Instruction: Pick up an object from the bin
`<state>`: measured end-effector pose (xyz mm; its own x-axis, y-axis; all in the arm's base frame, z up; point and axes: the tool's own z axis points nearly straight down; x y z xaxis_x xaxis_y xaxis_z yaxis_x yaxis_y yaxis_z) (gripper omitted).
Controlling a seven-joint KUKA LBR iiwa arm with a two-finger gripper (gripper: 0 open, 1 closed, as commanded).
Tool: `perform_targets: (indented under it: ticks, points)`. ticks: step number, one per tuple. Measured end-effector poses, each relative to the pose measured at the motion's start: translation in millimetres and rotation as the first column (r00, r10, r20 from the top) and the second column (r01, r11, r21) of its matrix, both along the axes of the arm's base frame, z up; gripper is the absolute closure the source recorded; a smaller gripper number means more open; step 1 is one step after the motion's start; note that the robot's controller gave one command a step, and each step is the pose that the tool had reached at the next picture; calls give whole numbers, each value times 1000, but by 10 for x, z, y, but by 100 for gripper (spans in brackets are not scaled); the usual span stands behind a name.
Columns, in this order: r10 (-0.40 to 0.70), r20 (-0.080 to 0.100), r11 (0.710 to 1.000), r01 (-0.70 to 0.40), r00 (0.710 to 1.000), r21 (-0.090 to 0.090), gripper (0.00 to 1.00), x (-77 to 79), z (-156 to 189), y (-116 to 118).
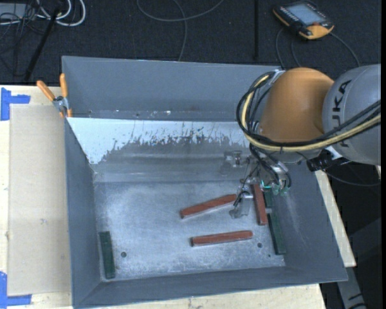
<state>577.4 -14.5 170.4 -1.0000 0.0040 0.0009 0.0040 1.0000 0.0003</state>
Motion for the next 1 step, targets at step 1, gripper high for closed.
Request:
perform_targets:
  ticks: [1]
  points:
    - [22,9,1000,-22,1000,0,0,217,-507,-249]
